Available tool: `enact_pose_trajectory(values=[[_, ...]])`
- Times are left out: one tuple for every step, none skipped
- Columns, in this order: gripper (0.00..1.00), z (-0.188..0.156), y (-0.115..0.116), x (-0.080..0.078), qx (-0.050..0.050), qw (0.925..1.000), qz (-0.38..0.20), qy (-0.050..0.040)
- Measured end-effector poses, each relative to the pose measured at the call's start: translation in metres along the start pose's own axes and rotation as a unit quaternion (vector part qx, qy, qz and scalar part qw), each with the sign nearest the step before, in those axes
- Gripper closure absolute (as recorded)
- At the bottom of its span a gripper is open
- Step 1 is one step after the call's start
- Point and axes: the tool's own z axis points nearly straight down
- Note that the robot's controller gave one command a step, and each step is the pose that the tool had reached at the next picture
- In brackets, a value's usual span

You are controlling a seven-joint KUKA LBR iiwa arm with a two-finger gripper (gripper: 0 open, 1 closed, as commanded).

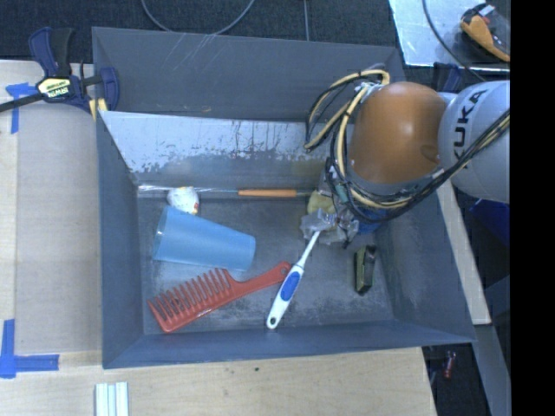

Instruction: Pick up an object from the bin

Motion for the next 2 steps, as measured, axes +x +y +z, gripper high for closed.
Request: enact_pose_trajectory(values=[[1.0, -0.021, 0.002, 0.0, -0.003, 1.0, 0.001, 0.0], [1.0, -0.041, 0.0, 0.0, 0.0, 1.0, 0.002, -0.0012]])
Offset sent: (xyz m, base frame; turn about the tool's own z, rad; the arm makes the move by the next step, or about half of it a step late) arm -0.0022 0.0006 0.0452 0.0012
